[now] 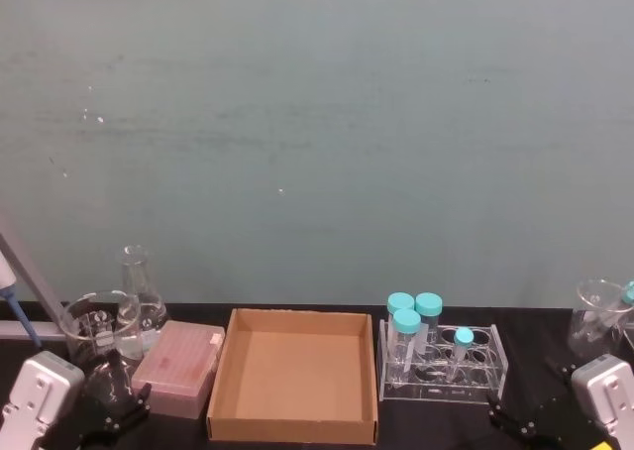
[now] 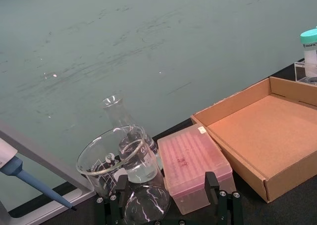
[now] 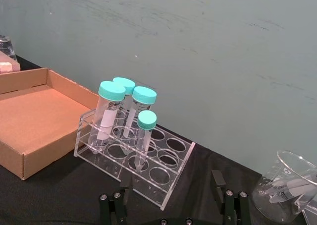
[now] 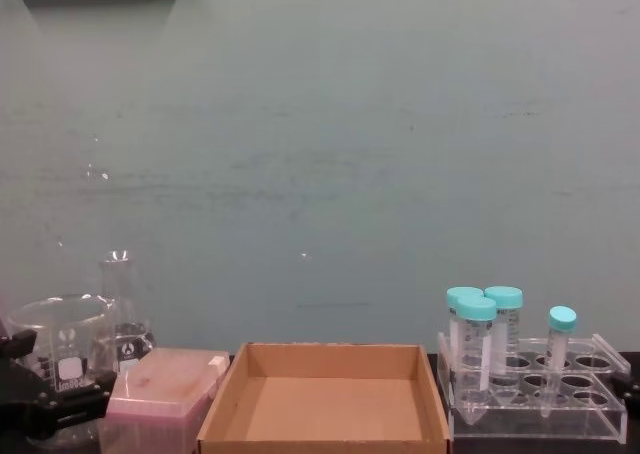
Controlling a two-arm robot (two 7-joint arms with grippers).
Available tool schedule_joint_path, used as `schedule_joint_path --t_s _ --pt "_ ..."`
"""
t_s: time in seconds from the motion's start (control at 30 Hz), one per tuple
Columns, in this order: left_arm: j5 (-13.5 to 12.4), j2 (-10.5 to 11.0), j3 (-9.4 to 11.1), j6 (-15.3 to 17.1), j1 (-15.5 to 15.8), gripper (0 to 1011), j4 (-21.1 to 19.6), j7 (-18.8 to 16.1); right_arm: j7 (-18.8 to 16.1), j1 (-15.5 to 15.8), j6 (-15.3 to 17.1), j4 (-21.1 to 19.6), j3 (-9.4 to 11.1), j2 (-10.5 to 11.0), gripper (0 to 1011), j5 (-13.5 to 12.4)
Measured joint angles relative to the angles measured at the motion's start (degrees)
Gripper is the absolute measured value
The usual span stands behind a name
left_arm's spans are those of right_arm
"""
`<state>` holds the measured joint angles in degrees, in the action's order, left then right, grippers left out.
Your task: Use the right hand to move the test tube from the test tube rack into the box.
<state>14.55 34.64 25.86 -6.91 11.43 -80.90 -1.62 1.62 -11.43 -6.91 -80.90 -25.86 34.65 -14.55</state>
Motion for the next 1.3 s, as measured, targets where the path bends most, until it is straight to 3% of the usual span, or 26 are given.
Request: schedule_joint_path --t_s 1.0,1.3 --pt "0.0 0.0 0.0 0.0 0.0 1000 0.0 0.0 -0.1 0.0 0.0 0.0 0.1 -0.1 1002 0.0" --pt "0.0 0.0 0.0 0.0 0.0 1000 0.0 0.0 -3.9 -0.9 -0.4 -0.1 0.6 -1.7 1003 -0.9"
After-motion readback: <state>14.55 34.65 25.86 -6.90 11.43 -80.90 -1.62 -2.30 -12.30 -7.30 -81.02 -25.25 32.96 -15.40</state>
